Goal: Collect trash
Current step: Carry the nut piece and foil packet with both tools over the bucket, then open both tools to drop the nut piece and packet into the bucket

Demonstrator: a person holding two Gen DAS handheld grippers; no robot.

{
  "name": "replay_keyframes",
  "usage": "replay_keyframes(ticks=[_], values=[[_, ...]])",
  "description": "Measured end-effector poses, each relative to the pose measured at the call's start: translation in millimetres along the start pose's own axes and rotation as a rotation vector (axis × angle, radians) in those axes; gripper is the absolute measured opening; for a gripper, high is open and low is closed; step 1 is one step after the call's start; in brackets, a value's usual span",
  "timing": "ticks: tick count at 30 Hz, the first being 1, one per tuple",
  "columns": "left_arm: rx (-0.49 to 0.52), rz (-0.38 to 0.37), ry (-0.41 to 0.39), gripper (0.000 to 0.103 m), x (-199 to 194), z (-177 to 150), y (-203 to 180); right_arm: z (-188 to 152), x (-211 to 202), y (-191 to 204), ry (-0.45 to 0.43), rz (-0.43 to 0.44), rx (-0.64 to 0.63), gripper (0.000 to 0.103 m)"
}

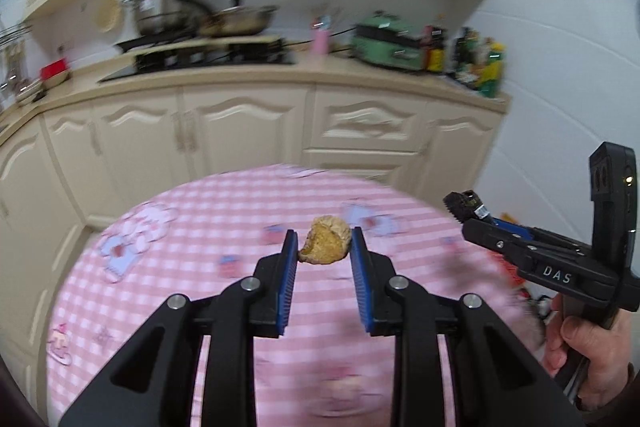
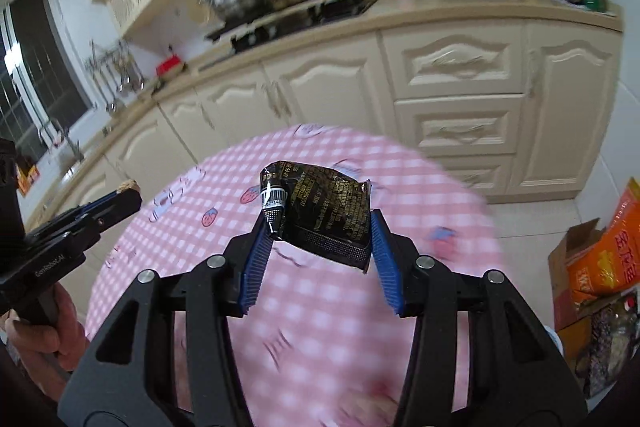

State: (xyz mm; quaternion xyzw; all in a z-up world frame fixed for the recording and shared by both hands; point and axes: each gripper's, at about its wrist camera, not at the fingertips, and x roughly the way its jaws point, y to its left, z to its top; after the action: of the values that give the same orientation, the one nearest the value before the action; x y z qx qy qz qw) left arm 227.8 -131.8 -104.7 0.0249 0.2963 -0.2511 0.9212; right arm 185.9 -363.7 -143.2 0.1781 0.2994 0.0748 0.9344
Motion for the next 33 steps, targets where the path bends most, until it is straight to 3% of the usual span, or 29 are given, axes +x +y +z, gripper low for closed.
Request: replay_keyframes(ticks=[7,11,16,23,29,33], values=[[0.08,-0.155,-0.006,0.026,-4.9,-9.8,-113.8,-21.7,-98.9,-76.8,-0.09,-0.061,0.09,0.048],[0.129,-0.238,0.035,0.026,8.9,-27.2,-178.6,-48.8,-145.5,-135.8,-0.114,-0.137,0.17,0.048],[0.19,-0.341,0.123,0.026,39.4,-56.9,-260.7,-86.3,-173.0,-201.6,-0.093,-0.226,0.276,0.048],[0.24,-0.374,0.295,0.026,106.5,-102.7,-329.6,-133.2,-160.1,-270.0,-0.001,-0.262,0.403,0.049],[0.259,-0.361,0.433,0.026,162.4,-129.3,-345.2,-162.1,-124.2,-304.9,0.08,-0.242,0.497,0.052],[0.272,-0.34,0.496,0.03,190.5,-141.5,-353.0,-177.6,-103.8,-325.6,0.112,-0.227,0.569,0.073]])
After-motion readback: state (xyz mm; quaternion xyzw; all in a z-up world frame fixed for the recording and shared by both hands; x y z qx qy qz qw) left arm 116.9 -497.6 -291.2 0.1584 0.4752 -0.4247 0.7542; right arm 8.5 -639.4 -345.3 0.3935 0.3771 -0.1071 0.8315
